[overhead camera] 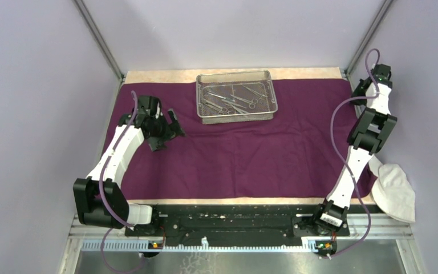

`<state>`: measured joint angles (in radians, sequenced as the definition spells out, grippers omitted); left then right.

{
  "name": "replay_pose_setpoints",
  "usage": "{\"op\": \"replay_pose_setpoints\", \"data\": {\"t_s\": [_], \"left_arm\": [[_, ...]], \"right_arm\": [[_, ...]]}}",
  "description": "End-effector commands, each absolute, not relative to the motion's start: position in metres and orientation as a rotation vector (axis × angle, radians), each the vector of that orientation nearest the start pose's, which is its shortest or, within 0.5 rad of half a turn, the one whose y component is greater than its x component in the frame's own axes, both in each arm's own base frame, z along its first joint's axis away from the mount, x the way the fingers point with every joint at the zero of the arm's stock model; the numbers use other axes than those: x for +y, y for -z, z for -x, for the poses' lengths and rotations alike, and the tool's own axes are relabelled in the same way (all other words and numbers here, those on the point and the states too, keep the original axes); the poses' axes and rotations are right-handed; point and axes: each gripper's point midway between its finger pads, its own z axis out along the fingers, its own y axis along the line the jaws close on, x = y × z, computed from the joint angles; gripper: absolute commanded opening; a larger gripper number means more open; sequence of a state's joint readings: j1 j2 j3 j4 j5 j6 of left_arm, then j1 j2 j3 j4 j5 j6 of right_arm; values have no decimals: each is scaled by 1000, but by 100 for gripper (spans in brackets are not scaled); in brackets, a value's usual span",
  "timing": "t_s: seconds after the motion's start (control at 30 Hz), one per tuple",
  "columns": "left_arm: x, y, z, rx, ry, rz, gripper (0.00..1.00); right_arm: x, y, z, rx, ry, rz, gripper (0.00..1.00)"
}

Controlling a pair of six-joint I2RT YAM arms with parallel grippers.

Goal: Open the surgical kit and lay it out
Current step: Smooth out the surgical kit at the center of the board.

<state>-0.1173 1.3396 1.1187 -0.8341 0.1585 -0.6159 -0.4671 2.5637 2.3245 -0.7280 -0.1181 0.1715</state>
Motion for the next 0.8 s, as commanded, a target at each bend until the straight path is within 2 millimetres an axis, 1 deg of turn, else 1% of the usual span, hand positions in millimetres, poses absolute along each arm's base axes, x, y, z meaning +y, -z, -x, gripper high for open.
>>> {"op": "replay_pose_setpoints", "data": {"t_s": [0.0, 0.1, 0.17, 0.27, 0.33, 0.4, 0.43, 0.5, 0.53, 0.57, 0.6, 0.63, 0.7, 0.77], "left_arm": [[-85, -163, -299, 2576, 455, 622, 99], [-84, -166, -300, 2571, 454, 621, 99], [-84, -168, -300, 2568, 454, 621, 99], [-84, -168, -301, 2563, 453, 618, 99], [-84, -168, -305, 2549, 451, 612, 99], [-82, -168, -311, 2535, 436, 612, 99], [-80, -167, -315, 2526, 427, 609, 99], [-79, -167, -325, 2507, 414, 585, 99], [-77, -166, -329, 2505, 399, 576, 99], [-75, -164, -332, 2507, 384, 568, 99], [-72, -162, -336, 2507, 369, 561, 99], [-70, -160, -339, 2509, 359, 558, 99], [-67, -151, -342, 2519, 356, 547, 99], [-61, -143, -342, 2530, 344, 553, 99]], "right_arm": [[-308, -42, -582, 2158, 117, -861, 0], [-311, -41, -585, 2139, 131, -870, 0], [-317, -41, -581, 2135, 171, -904, 0], [-312, -44, -574, 2167, 180, -909, 0], [-312, -50, -566, 2181, 213, -920, 5], [-313, -62, -561, 2184, 234, -912, 10], [-313, -68, -558, 2188, 247, -912, 15], [-312, -84, -552, 2183, 262, -931, 28], [-308, -92, -549, 2189, 261, -940, 33], [-301, -98, -547, 2199, 259, -945, 41], [-292, -104, -544, 2212, 240, -949, 46], [-279, -106, -543, 2232, 199, -949, 48], [-250, -114, -535, 2283, 144, -941, 55], [-214, -118, -529, 2336, 51, -903, 57]]}}
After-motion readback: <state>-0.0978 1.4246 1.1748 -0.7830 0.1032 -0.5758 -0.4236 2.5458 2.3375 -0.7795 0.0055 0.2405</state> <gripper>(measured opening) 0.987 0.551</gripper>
